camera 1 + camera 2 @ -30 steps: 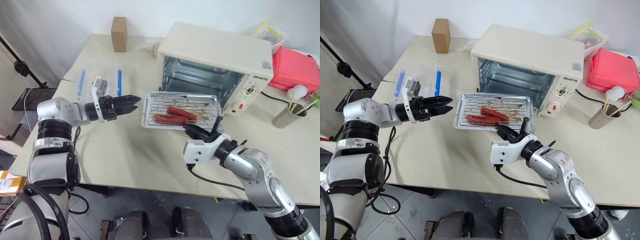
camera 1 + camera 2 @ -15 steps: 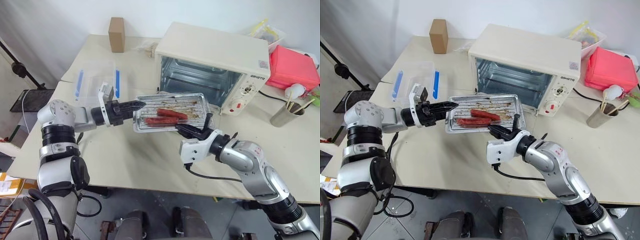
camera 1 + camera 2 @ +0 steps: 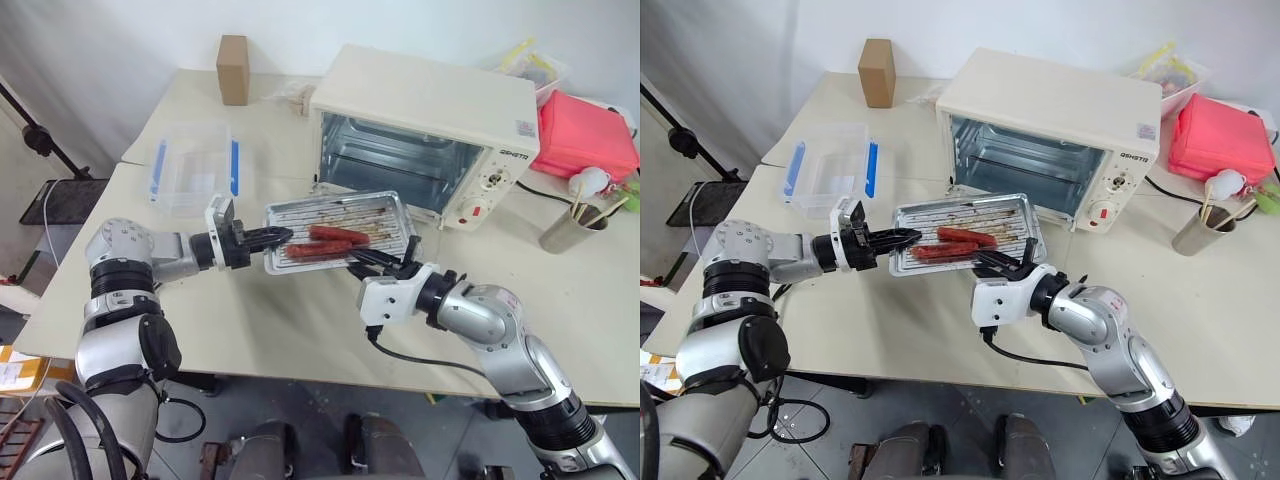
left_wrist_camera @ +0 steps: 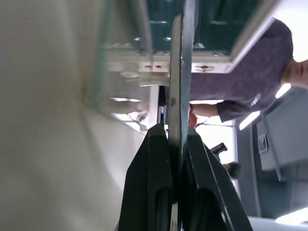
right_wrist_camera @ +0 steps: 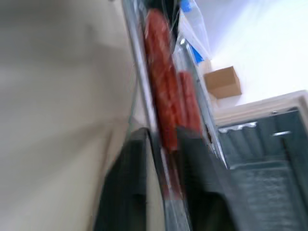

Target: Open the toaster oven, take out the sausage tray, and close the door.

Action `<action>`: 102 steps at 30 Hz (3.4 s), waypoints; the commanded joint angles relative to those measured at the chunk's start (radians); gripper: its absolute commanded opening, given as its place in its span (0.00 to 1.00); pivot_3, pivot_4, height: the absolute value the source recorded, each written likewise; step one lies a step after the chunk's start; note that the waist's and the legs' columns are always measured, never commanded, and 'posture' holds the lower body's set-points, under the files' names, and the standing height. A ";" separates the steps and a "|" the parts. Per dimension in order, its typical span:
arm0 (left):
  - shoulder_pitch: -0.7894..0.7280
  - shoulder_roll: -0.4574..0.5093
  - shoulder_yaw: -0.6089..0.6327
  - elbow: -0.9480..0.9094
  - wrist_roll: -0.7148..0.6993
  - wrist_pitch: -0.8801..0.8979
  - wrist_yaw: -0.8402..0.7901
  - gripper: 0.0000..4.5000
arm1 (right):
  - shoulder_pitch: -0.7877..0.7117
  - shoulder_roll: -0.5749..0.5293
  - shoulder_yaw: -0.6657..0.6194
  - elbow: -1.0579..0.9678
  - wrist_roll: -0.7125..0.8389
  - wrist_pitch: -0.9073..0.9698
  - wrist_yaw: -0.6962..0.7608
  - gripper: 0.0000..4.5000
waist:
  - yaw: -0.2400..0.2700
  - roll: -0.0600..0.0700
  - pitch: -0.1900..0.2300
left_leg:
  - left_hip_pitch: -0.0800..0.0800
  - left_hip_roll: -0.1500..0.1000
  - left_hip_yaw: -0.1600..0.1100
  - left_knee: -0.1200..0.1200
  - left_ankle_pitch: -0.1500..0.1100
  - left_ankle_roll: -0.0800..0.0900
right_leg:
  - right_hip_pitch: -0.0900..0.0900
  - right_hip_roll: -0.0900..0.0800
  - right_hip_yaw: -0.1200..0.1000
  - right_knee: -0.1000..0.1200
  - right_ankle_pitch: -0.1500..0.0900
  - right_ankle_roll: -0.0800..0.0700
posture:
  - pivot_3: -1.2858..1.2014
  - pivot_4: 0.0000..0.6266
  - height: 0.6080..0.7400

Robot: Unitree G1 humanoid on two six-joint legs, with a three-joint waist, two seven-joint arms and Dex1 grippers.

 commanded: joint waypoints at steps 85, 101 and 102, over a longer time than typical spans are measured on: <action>0.049 -0.128 -0.584 -0.105 -0.095 -0.235 -0.124 0.00 | 0.876 -0.081 -0.823 -0.141 1.075 0.056 0.310 0.99 | 0.036 0.000 -0.002 | 0.016 0.000 0.005 -0.003 -0.005 -0.002 | 0.014 0.003 0.020 -0.012 0.000 0.000 | 0.52 0.24 1.00; 0.255 0.187 -0.596 -0.476 0.086 -0.540 -0.532 0.91 | 0.793 -0.099 -0.774 -0.133 1.071 0.101 0.299 1.00 | 0.004 0.001 -0.002 | 0.015 0.002 0.004 -0.005 -0.005 -0.002 | 0.012 0.004 0.021 -0.012 0.000 -0.001 | 0.52 0.24 1.00; 0.285 0.213 -0.588 -0.511 0.105 -0.617 -0.566 0.97 | 0.788 -0.103 -0.771 -0.132 1.073 0.105 0.302 1.00 | 0.000 0.001 -0.002 | 0.015 0.003 0.004 -0.005 -0.005 -0.003 | 0.012 0.004 0.021 -0.012 -0.001 -0.001 | 0.52 0.24 1.00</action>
